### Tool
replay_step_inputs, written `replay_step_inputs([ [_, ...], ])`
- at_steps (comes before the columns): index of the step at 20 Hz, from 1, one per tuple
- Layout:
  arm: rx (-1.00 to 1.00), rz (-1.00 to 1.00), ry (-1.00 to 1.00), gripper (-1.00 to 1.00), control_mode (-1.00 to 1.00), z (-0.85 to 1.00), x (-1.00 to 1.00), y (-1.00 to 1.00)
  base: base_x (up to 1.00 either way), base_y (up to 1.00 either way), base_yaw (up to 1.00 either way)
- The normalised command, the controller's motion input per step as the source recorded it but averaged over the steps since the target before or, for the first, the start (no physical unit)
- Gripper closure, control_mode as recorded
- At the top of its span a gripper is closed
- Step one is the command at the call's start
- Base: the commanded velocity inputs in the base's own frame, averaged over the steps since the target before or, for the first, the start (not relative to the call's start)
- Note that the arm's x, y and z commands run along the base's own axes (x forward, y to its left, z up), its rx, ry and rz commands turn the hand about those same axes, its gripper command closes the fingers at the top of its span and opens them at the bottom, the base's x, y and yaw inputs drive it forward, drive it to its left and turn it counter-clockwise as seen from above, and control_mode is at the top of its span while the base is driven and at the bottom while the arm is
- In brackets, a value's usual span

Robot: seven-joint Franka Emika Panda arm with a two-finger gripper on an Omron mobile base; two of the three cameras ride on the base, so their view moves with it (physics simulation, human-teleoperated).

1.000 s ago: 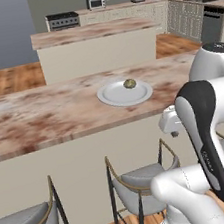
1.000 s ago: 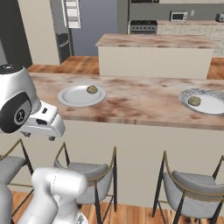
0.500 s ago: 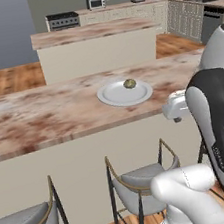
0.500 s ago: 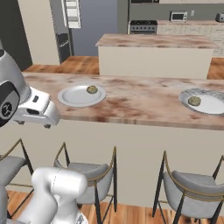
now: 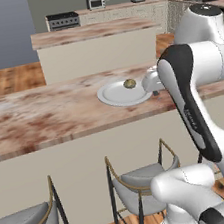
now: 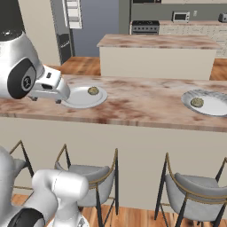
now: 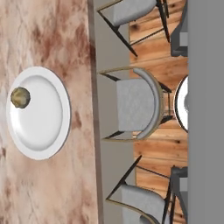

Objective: Place two dumplings into each of the tupperware containers and then place the containers in the fridge.

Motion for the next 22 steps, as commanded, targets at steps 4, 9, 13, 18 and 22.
replay_step_inputs([
  [4,0.00,0.00,0.02,-1.00,-1.00,0.04,0.97,0.00,0.00,0.00,0.00],
  [9,0.01,0.00,0.10,-1.00,-1.00,0.00,1.00,0.00,0.00,0.00,0.00],
  [13,0.03,0.00,0.20,-1.00,-1.00,-0.16,1.00,-0.01,0.00,0.00,0.00],
  [18,0.02,0.00,0.24,-1.00,-1.00,-0.44,0.93,0.00,0.00,0.00,0.00],
  [22,0.03,0.00,0.24,-1.00,-1.00,-0.48,0.80,-0.04,0.00,0.00,0.00],
])
